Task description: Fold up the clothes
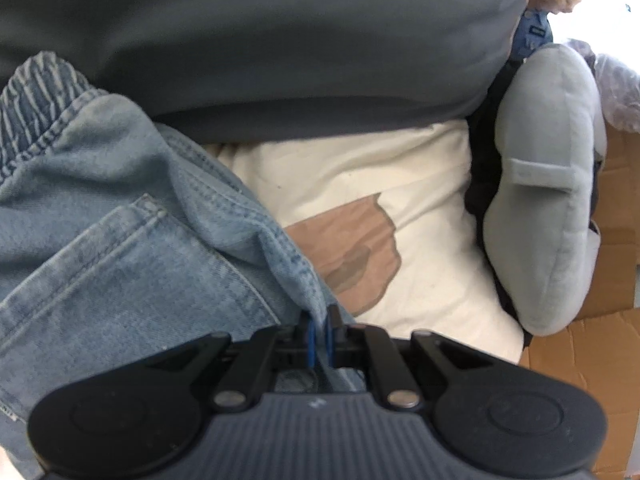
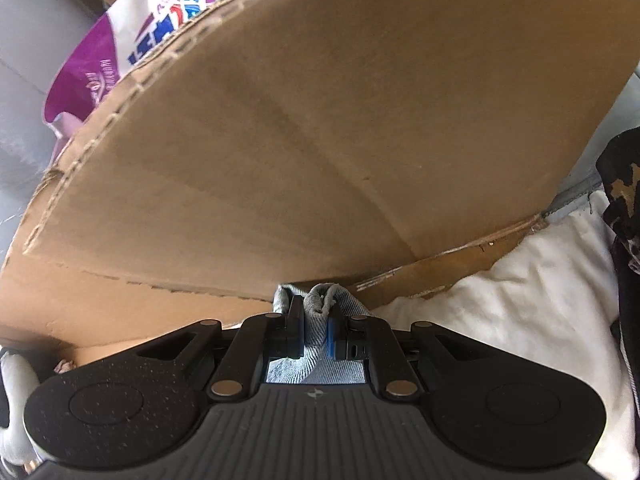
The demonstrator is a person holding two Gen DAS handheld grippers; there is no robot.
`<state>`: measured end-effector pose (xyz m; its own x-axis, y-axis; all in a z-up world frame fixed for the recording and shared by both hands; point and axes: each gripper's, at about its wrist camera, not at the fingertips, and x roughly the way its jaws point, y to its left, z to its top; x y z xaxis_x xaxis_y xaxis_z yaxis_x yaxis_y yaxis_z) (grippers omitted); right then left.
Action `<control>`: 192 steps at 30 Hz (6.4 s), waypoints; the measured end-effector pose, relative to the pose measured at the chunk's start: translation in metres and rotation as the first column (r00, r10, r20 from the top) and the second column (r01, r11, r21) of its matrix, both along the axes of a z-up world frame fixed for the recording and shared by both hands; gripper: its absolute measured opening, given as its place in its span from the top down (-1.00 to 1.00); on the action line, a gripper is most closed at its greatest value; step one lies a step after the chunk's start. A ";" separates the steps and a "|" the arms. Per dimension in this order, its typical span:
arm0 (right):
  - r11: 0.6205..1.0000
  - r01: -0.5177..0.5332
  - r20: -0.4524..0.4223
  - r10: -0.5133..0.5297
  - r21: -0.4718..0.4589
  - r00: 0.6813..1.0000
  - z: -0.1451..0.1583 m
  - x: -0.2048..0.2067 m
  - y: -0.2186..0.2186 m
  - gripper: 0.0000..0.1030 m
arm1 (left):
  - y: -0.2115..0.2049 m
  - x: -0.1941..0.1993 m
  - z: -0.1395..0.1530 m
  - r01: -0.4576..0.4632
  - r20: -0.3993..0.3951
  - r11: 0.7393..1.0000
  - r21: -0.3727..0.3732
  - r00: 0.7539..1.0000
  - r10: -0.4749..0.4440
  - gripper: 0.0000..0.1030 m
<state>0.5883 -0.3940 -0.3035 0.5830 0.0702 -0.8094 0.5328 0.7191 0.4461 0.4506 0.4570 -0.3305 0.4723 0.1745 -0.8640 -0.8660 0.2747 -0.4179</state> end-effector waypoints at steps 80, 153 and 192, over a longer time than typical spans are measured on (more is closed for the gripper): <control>0.930 0.105 0.212 -0.189 0.352 0.959 -0.092 -0.172 -0.024 0.09 | -0.342 0.086 0.018 0.698 -0.108 0.714 0.055 0.715 -0.691 -0.13; 0.937 -0.326 0.103 0.339 -0.122 0.935 -0.048 -0.216 0.053 -0.14 | -0.585 0.104 -0.078 0.943 -0.348 -0.219 0.249 -0.124 -0.929 -0.51; 0.859 -0.441 0.111 0.480 -0.260 0.870 -0.047 -0.189 0.107 -0.15 | -0.578 0.090 -0.029 0.896 -0.209 -0.188 0.402 -0.110 -0.972 0.99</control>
